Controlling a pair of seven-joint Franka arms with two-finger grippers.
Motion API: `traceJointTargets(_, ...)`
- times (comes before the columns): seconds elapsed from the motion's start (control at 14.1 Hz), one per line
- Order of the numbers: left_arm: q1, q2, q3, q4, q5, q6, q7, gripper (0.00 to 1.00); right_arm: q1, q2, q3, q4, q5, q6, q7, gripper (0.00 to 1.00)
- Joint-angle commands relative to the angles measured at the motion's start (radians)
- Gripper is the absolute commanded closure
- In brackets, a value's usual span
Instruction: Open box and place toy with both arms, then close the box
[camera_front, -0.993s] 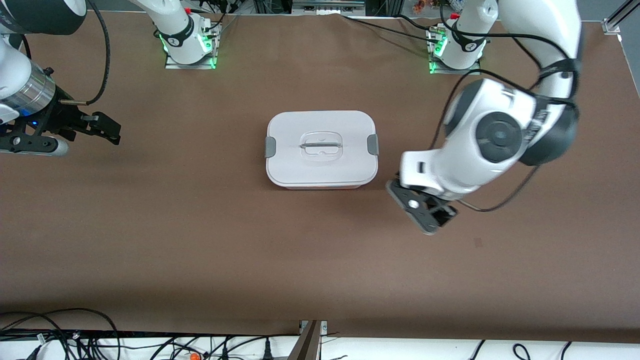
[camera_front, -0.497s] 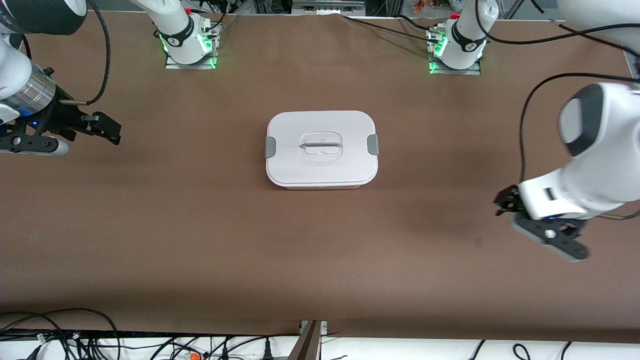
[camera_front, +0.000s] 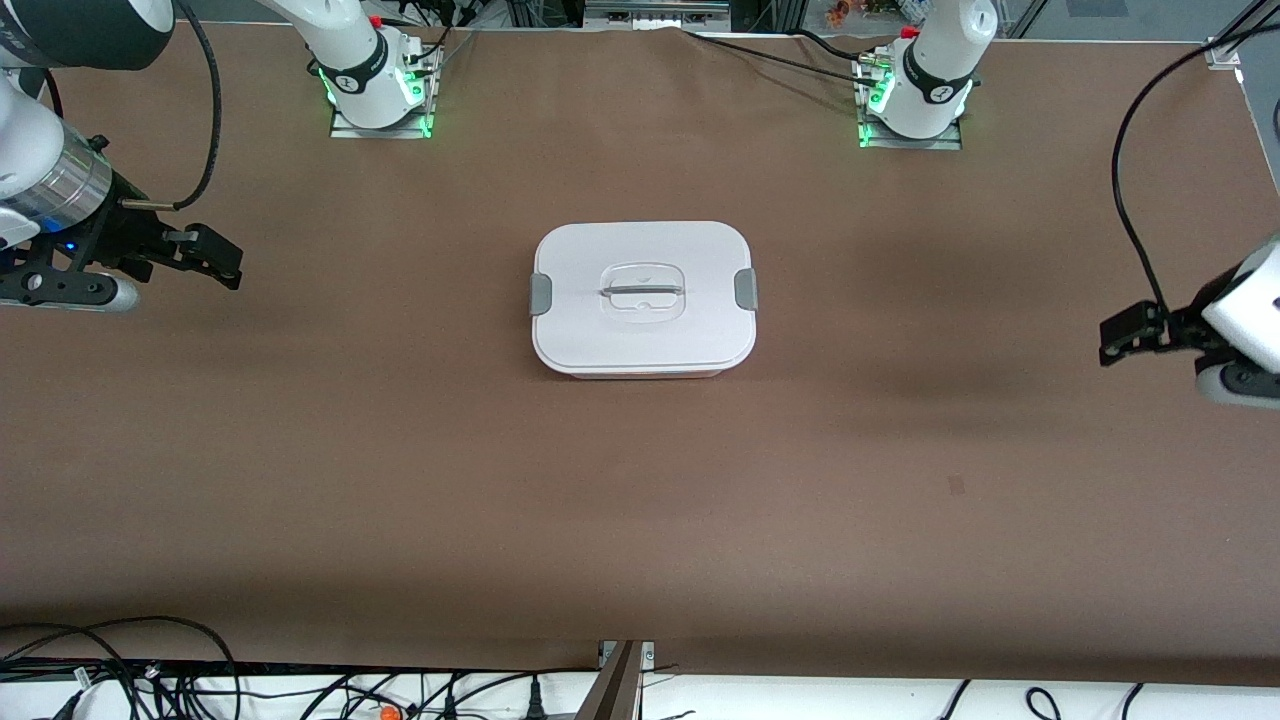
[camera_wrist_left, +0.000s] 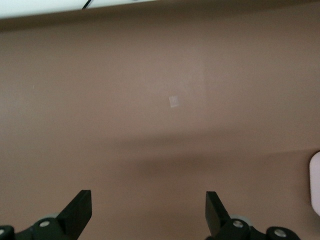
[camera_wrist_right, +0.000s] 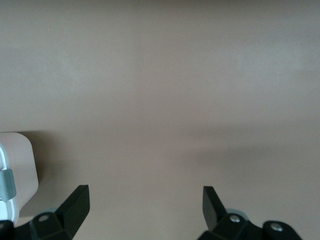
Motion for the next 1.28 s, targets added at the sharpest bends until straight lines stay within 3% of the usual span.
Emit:
traceJointTargets(0.0,-0.007,-0.092,-0.005,-0.067,-0.018,-0.015,-0.055,0.0,0.004,0.001,0.004,0.013,-0.014,-0.016,0.004,0.0)
traceJointTargets(0.43,-0.008,-0.19,-0.007,-0.189,-0.06,-0.082,-0.063,0.0,0.006,0.001,0.004,0.013,-0.014,-0.014,0.005,0.0)
traceJointTargets(1.21,-0.013,-0.121,-0.008,-0.145,-0.048,-0.09,-0.06,0.0,0.006,0.001,0.004,0.013,-0.014,-0.013,0.005,0.0)
